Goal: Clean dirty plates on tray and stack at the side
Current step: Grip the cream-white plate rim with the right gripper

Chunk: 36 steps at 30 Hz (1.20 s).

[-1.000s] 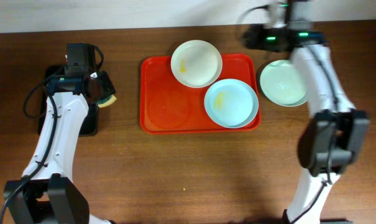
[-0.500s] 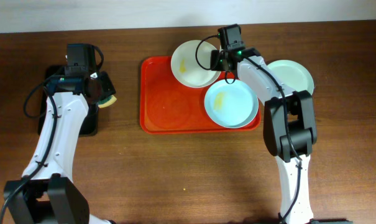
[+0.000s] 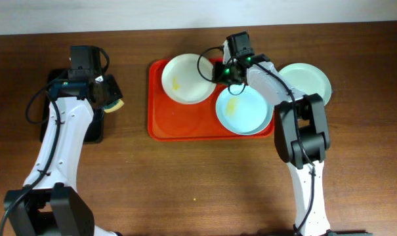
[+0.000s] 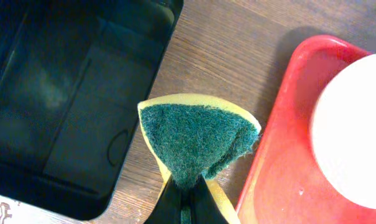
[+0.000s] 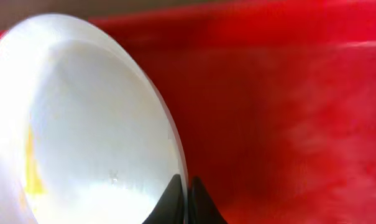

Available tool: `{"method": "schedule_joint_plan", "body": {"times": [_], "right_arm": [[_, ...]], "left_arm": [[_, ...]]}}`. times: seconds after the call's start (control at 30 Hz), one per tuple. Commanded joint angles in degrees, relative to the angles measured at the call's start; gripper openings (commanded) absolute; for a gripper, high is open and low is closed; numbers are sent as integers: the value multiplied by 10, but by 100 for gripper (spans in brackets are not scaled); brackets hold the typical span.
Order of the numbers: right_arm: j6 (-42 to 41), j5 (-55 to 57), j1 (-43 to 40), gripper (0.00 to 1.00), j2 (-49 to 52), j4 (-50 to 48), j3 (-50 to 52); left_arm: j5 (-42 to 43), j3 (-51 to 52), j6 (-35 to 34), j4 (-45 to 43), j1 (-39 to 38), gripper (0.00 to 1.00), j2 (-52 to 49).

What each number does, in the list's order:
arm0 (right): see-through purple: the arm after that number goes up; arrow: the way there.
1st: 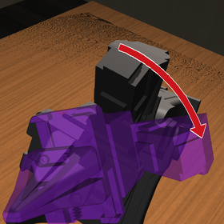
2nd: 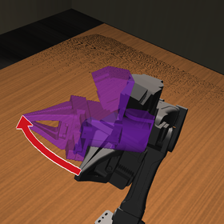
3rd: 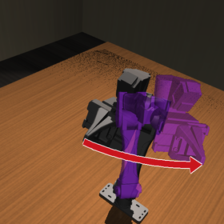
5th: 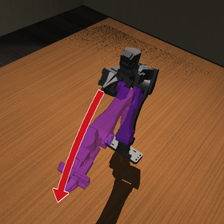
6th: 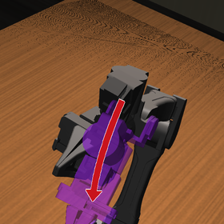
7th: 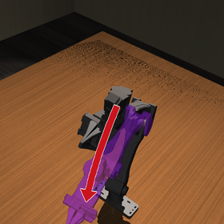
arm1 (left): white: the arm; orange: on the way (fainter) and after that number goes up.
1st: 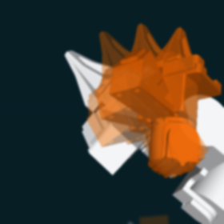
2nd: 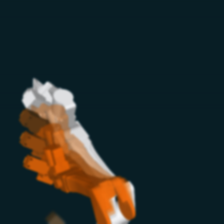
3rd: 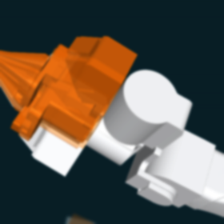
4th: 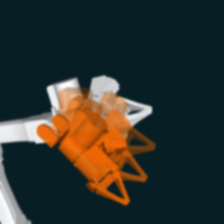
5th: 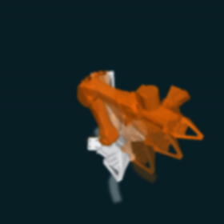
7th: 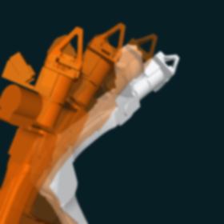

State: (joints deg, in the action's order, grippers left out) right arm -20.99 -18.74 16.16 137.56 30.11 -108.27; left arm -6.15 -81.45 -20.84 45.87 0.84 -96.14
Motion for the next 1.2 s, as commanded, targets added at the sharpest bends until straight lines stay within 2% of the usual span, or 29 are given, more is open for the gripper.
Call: {"method": "schedule_joint_plan", "body": {"times": [0.0, 0.13, 0.2, 0.3, 0.4, 0.53, 0.67, 0.77, 0.9, 1.0, 1.07, 1.17], "right_arm": [[43, -27, 34, 4, 3, 61, -13], [43, 9, 60, 4, -6, 167, -13], [52, 15, 69, 4, -6, 198, -13], [59, 69, 84, 4, -6, 216, -13], [58, 136, 90, 4, -9, 238, -13], [57, 134, 90, 4, -9, 249, -13], [54, 134, 90, 4, -9, 241, -13], [18, 134, 91, 4, -9, 241, -13], [18, 134, 109, 4, -9, 227, -12], [18, 135, 117, 4, -9, 204, -12], [-19, 163, 116, 4, -9, 196, -12], [-66, 166, 115, 4, -9, 190, -12]], "left_arm": [[3, 16, -6, -28, 2, 0, 5], [-62, 19, -6, -45, 11, 0, 5], [-63, 19, -6, -59, 35, 0, 5], [-61, 19, -6, -95, 88, 0, -23], [-62, 19, -5, -133, 125, 0, -97], [-63, 19, -5, -195, 180, 0, -182], [-56, 19, -5, -197, 199, 0, -234], [-35, 19, -1, -197, 199, 0, -258], [-21, 12, 21, -193, 199, 0, -206], [70, 12, 21, -193, 199, 0, -99], [140, 12, 21, -189, 195, 0, -47], [200, 12, 21, -151, 165, 0, -35]]}}
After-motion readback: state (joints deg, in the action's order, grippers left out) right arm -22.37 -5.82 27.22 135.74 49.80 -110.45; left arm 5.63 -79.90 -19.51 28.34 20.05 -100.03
